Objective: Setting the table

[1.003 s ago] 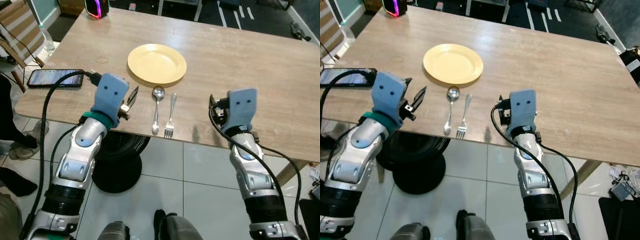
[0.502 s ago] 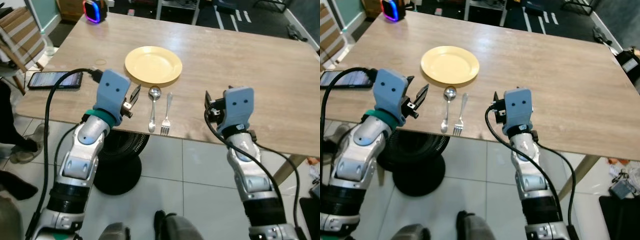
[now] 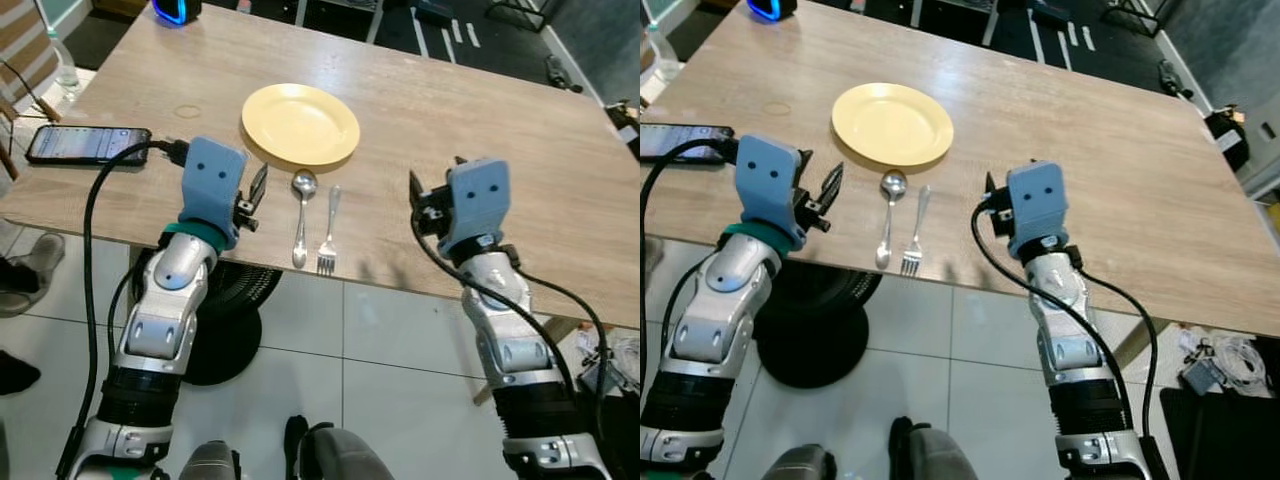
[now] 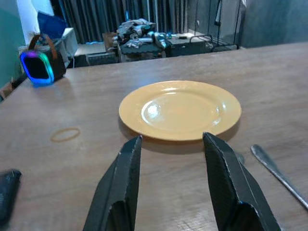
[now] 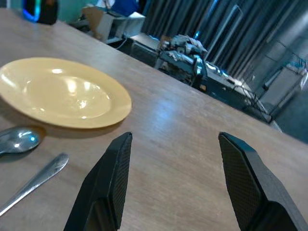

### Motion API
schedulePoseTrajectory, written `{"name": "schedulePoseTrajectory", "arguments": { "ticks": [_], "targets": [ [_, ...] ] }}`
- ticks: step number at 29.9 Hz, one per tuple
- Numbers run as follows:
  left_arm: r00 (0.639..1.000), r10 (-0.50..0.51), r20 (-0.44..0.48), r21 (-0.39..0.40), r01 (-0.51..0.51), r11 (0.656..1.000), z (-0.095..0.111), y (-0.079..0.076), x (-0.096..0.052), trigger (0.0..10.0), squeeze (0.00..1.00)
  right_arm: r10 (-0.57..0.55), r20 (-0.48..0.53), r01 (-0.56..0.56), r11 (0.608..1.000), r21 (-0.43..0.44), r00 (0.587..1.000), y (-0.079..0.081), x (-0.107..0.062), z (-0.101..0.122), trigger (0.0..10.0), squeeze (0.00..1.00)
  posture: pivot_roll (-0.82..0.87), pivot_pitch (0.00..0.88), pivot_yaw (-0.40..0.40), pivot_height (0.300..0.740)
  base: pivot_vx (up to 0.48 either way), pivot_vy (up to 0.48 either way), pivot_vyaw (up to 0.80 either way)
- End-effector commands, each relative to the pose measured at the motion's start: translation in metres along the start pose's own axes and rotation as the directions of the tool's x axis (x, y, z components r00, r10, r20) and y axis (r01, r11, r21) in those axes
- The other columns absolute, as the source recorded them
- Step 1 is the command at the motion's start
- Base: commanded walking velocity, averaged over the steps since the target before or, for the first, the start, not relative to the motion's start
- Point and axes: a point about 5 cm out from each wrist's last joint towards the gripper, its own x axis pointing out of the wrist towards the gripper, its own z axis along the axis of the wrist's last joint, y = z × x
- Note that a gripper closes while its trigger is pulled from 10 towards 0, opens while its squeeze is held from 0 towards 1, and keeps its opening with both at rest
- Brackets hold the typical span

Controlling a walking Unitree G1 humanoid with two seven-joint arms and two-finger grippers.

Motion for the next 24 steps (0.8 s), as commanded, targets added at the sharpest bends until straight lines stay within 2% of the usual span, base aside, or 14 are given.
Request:
{"name": "schedulePoseTrajectory", "arguments": {
  "ticks": [1, 2, 5, 6, 9, 11, 12, 13, 16, 18, 20, 22, 24],
  "targets": [
    [0.999, -0.045, -0.008, -0.001, 0.045, 0.999, 0.0, -0.007, 0.003, 10.0, 0.0, -0.033, -0.035, 0.033, 0.999, -0.001, 0.999, -0.005, -0.005, -0.009, 10.0, 0.0, 0.05, 0.047, -0.007, 0.74, 0.0, 0.0, 0.0],
    [0.997, -0.07, -0.012, 0.018, 0.071, 0.997, 0.002, -0.005, 0.005, 10.0, 0.0, -0.044, -0.032, 0.044, 0.999, -0.002, 0.999, -0.001, -0.007, -0.01, 10.0, 0.0, 0.06, 0.047, 0.043, 0.74, 0.0, 0.0, 0.0],
    [0.997, -0.07, -0.012, 0.018, 0.071, 0.997, 0.002, -0.005, 0.005, 10.0, 0.0, -0.044, -0.032, 0.044, 0.999, -0.002, 0.999, -0.001, -0.007, -0.01, 10.0, 0.0, 0.06, 0.047, 0.043, 0.74, 0.0, 0.0, 0.0],
    [0.995, -0.096, -0.021, 0.036, 0.096, 0.995, 0.002, -0.002, 0.006, 10.0, 0.0, -0.042, -0.026, 0.042, 0.999, -0.004, 0.999, 0.005, -0.009, -0.01, 10.0, 0.0, 0.07, 0.052, 0.082, 0.74, 0.0, 0.0, 0.0],
    [0.992, -0.123, -0.036, 0.058, 0.125, 0.99, 0.002, -0.001, 0.006, 10.0, 0.0, -0.027, -0.023, 0.026, 1.0, -0.013, 0.999, 0.013, -0.01, -0.01, 10.0, 0.0, 0.07, 0.062, 0.113, 0.74, 0.0, 0.0, 0.0],
    [0.987, -0.152, -0.059, 0.086, 0.157, 0.984, 0.002, 0.004, 0.005, 10.0, 0.0, 0.027, -0.063, -0.028, 0.999, -0.024, 0.998, 0.028, -0.01, -0.012, 10.0, 0.0, 0.07, 0.071, 0.143, 0.74, 0.0, 0.0, 0.0],
    [0.987, -0.152, -0.059, 0.086, 0.157, 0.984, 0.002, 0.004, 0.005, 10.0, 0.0, 0.027, -0.063, -0.028, 0.999, -0.024, 0.998, 0.028, -0.01, -0.012, 10.0, 0.0, 0.07, 0.071, 0.143, 0.74, 0.0, 0.0, 0.0],
    [0.986, -0.152, -0.064, 0.093, 0.158, 0.983, 0.002, 0.005, 0.005, 10.0, 0.0, 0.072, -0.095, -0.074, 0.997, -0.019, 0.993, 0.034, -0.01, -0.013, 10.0, 0.0, 0.07, 0.073, 0.142, 0.74, 0.0, 0.0, 0.0],
    [0.991, -0.12, -0.064, 0.095, 0.125, 0.988, 0.002, 0.008, 0.007, 10.0, 0.0, 0.262, -0.149, -0.258, 0.965, 0.043, 0.954, 0.056, -0.018, -0.004, 10.0, 0.0, 0.07, 0.085, 0.109, 0.74, 0.0, 0.0, 0.0],
    [0.992, -0.113, -0.063, 0.093, 0.118, 0.989, 0.002, 0.009, 0.007, 10.0, 0.0, 0.294, -0.155, -0.29, 0.956, 0.05, 0.943, 0.059, -0.02, -0.003, 10.0, 0.0, 0.07, 0.085, 0.109, 0.74, 0.0, 0.0, 0.0],
    [0.993, -0.101, -0.064, 0.089, 0.107, 0.99, 0.001, 0.008, 0.008, 10.0, 0.0, 0.403, -0.181, -0.403, 0.914, 0.039, 0.897, 0.069, -0.029, 0.0, 10.0, 0.0, 0.06, 0.089, 0.093, 0.74, 0.0, 0.0, 0.0],
    [0.992, -0.103, -0.068, 0.087, 0.108, 0.99, 0.0, 0.008, 0.008, 10.0, 0.0, 0.464, -0.209, -0.466, 0.884, 0.043, 0.861, 0.076, -0.035, -0.002, 10.0, 0.0, 0.06, 0.085, 0.084, 0.74, 0.0, 0.0, 0.0],
    [0.992, -0.102, -0.07, 0.087, 0.108, 0.99, 0.0, 0.008, 0.008, 10.0, 0.0, 0.471, -0.222, -0.47, 0.881, 0.061, 0.854, 0.081, -0.036, -0.004, 10.0, 0.0, 0.06, 0.083, 0.08, 0.74, 0.0, 0.0, 0.0]
  ]
}}
